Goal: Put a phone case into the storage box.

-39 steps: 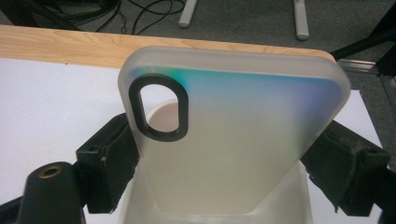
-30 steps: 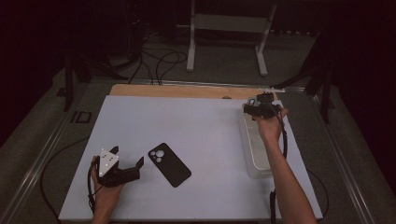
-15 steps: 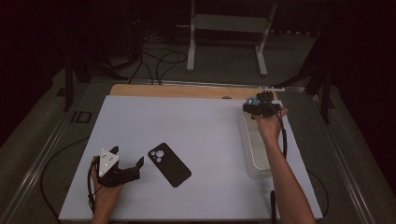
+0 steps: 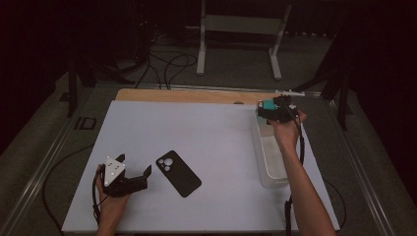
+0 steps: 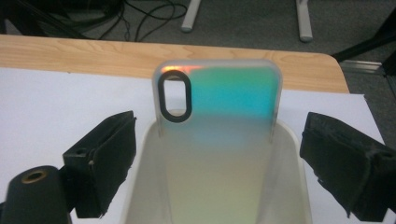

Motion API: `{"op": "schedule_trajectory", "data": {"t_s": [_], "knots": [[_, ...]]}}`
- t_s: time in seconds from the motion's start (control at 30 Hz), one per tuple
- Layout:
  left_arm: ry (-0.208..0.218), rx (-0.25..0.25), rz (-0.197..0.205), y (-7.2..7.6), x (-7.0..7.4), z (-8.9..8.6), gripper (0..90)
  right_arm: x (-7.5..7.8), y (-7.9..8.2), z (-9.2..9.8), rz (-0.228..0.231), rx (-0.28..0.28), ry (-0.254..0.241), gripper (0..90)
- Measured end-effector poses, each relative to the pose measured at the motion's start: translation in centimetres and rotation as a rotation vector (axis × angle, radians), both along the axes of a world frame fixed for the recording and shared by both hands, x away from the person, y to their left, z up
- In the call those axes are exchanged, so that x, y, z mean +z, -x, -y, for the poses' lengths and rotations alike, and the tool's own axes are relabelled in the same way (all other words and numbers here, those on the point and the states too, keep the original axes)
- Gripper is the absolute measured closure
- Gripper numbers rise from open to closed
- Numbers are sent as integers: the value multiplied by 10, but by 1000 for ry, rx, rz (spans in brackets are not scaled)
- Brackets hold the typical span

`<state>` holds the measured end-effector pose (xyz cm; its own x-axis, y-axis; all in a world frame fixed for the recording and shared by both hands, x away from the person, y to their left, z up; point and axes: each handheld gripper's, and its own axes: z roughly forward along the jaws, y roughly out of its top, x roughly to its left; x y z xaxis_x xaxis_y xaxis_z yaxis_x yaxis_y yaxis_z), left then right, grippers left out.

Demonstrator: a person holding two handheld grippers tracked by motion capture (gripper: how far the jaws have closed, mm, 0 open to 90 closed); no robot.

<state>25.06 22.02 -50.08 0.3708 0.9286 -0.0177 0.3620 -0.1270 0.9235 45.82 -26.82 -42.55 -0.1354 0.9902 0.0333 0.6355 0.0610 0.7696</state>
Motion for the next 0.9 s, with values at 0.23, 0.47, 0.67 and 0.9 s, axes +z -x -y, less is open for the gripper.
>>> {"op": "schedule_trajectory", "data": {"t_s": [0.23,0.47,0.67,0.9], "knots": [[-1,1,0,0,0,0,9,7,9,2,26,39,-19,108],[-5,-1,-2,1,0,1,8,10,24,-1,56,95,-19,107],[-5,-4,-4,0,0,1,8,12,39,-6,79,166,-40,108],[-6,-7,-6,0,-1,2,8,14,61,-14,107,256,-48,108]]}}
